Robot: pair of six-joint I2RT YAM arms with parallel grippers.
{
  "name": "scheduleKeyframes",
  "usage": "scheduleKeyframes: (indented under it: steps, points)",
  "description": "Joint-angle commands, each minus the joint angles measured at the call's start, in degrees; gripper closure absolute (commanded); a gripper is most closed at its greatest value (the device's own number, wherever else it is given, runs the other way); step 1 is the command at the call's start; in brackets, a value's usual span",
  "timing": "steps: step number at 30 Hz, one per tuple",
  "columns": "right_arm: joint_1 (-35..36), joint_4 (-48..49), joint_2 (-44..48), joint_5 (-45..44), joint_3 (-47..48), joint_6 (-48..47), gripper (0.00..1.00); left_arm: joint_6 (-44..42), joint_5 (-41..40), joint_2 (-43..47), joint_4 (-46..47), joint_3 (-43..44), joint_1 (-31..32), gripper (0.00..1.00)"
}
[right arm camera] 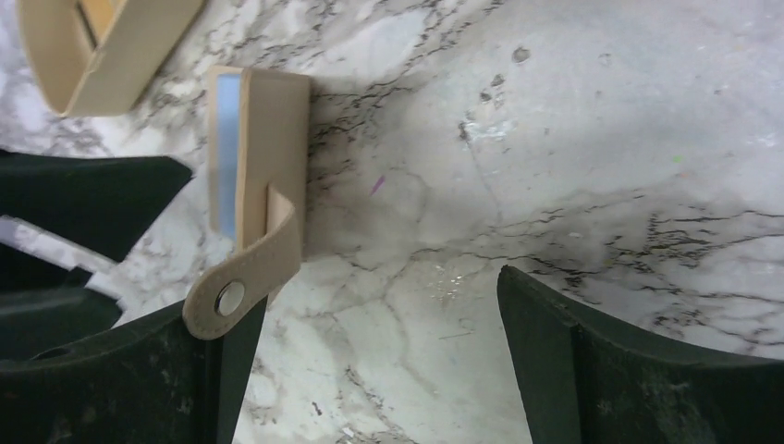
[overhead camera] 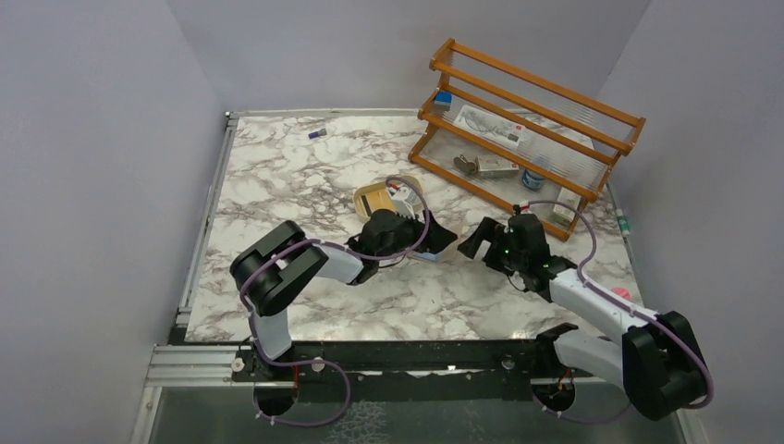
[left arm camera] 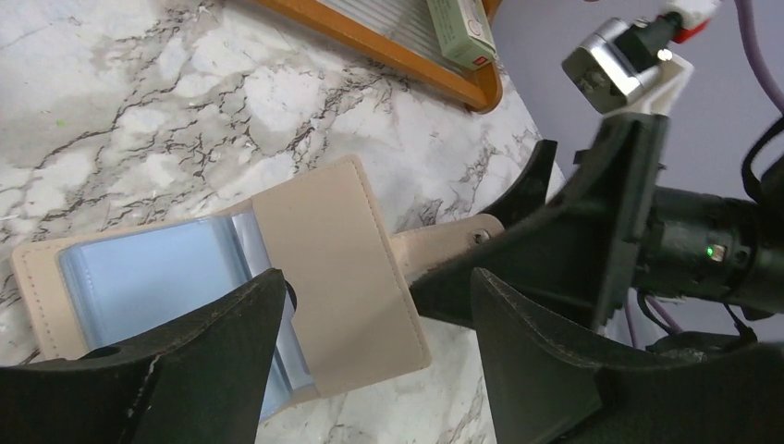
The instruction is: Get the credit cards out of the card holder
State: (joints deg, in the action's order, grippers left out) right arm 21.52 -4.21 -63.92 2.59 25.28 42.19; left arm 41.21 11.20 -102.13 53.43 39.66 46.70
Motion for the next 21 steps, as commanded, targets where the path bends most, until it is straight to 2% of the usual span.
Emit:
scheduleKeyframes:
  steps: [1, 5, 7, 15, 21]
  points:
    - [-0.33, 13.79, 6.47, 7.07, -5.66, 2.97, 0.0, 2.66, 1.5, -2.81, -0.08, 2.77, 0.57, 0.27]
    - [-0.34, 18.1, 12.36, 7.86, -10.06, 4.26, 0.0, 3.79, 1.54, -4.79, -0.08, 4.02, 1.13, 0.27]
    - [-0.29, 19.36, 13.65, 8.02, -11.42, 4.59, 0.04, 4.4, 1.54, -5.72, -0.08, 4.68, 1.61, 0.27]
    - [-0.31, 23.1, 9.82, 12.12, -12.92, 4.4, 0.39, 7.04, 0.25, -8.97, -0.23, 6.81, 3.92, 0.3]
    - [-0.33, 25.57, 8.5, 12.73, -14.41, 4.4, 0.6, 7.14, -1.57, -8.82, -1.57, 6.89, 3.84, 0.3]
